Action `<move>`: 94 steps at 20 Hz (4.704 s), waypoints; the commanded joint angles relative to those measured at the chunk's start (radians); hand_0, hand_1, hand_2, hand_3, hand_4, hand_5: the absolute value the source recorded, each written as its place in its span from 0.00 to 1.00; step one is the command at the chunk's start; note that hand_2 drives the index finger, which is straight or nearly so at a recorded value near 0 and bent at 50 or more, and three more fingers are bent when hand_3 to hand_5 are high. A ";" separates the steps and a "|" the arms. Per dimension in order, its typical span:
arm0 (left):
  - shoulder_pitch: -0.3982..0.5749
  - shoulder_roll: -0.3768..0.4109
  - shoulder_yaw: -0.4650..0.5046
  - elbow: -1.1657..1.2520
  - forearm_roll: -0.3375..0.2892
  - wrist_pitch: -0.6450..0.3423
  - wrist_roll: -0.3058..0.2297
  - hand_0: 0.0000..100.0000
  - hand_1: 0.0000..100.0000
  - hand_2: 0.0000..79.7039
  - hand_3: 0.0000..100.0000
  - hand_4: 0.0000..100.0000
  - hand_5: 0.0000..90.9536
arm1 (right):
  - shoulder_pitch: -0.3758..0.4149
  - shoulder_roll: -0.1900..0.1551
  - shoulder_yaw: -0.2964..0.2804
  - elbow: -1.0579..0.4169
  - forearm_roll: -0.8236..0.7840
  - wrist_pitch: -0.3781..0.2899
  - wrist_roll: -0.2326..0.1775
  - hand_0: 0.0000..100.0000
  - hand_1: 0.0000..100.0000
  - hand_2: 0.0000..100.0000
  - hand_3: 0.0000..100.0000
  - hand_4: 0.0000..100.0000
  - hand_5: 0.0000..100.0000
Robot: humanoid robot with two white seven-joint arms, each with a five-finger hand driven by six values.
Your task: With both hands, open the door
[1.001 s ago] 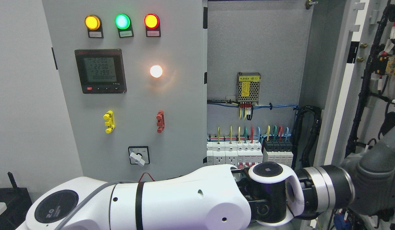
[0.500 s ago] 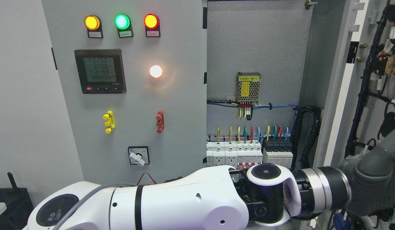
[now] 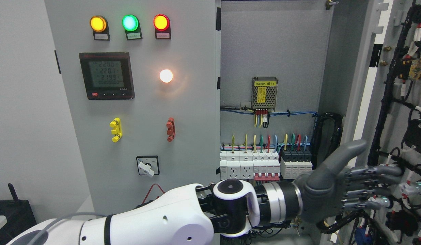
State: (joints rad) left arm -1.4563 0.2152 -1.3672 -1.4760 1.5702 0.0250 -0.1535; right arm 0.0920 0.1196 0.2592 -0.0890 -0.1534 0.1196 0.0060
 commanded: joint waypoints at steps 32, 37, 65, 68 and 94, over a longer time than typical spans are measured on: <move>1.123 0.870 -0.050 0.406 -0.532 -0.483 -0.416 0.00 0.00 0.00 0.00 0.03 0.00 | 0.000 0.000 0.000 0.000 0.000 0.000 0.005 0.00 0.00 0.00 0.00 0.00 0.00; 1.296 0.664 0.006 0.776 -0.530 -0.594 -0.414 0.00 0.00 0.00 0.00 0.03 0.00 | 0.000 0.000 0.002 -0.001 0.000 0.000 0.006 0.00 0.00 0.00 0.00 0.00 0.00; 1.588 -0.147 1.139 1.473 -1.245 -0.376 -0.258 0.00 0.00 0.00 0.00 0.03 0.00 | 0.003 -0.001 0.000 -0.055 0.005 0.000 0.005 0.00 0.00 0.00 0.00 0.00 0.00; 1.555 -0.200 1.218 1.488 -1.338 -0.343 -0.186 0.00 0.00 0.00 0.00 0.03 0.00 | 0.002 -0.003 -0.002 -0.063 0.005 -0.001 0.005 0.00 0.00 0.00 0.00 0.00 0.00; 1.505 -0.254 1.461 1.473 -1.661 -0.053 -0.112 0.00 0.00 0.00 0.00 0.03 0.00 | 0.005 -0.015 -0.129 -0.136 0.005 -0.012 0.005 0.00 0.00 0.00 0.00 0.00 0.00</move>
State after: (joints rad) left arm 0.0504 -0.0061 0.0437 -0.0133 -0.0636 -0.0357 -0.2649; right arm 0.0921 0.1081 0.1996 -0.1669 -0.1488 0.1068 0.0106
